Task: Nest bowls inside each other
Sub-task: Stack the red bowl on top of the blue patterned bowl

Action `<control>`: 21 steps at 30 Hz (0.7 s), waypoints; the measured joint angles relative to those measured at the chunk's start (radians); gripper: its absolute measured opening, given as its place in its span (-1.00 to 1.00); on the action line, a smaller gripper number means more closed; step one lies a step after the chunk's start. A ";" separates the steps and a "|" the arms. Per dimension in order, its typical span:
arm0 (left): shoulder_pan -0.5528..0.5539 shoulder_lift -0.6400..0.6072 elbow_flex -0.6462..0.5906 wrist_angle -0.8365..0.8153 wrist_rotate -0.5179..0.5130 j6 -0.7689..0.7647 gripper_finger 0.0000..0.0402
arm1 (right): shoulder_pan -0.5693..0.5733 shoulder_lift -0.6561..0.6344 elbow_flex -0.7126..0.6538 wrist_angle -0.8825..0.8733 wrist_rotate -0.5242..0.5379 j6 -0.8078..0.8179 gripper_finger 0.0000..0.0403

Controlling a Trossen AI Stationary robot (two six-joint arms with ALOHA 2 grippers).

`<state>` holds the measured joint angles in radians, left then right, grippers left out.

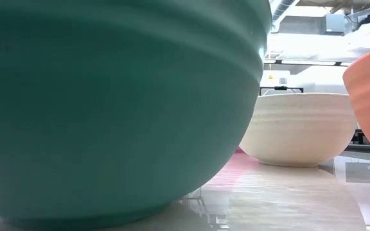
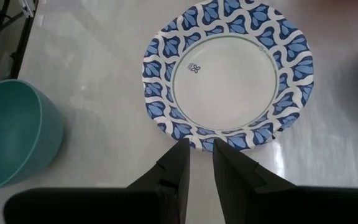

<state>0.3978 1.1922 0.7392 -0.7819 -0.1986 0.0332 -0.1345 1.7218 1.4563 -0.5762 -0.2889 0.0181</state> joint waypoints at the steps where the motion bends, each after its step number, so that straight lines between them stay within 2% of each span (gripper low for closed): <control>1: 0.004 0.015 0.000 -0.001 0.000 0.003 -0.05 | 0.000 0.000 0.000 0.000 0.000 0.000 -0.55; 4: 0.020 0.055 -0.001 -0.003 -0.003 0.022 -0.26 | 0.000 0.000 0.000 0.000 0.000 0.004 -0.55; 10: 0.048 0.127 -0.001 0.018 -0.014 0.032 -0.90 | 0.002 0.000 0.000 0.000 0.000 0.016 -0.55; 15: 0.046 0.118 -0.001 0.022 0.017 0.004 -0.99 | 0.004 0.000 0.000 -0.003 0.000 0.027 -0.55; 21: 0.022 -0.002 -0.001 0.006 0.044 -0.082 -1.00 | 0.003 0.000 0.000 -0.004 0.000 0.028 -0.55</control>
<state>0.4196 1.1903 0.7383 -0.7762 -0.1543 -0.0486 -0.1310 1.7215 1.4563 -0.5800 -0.2890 0.0460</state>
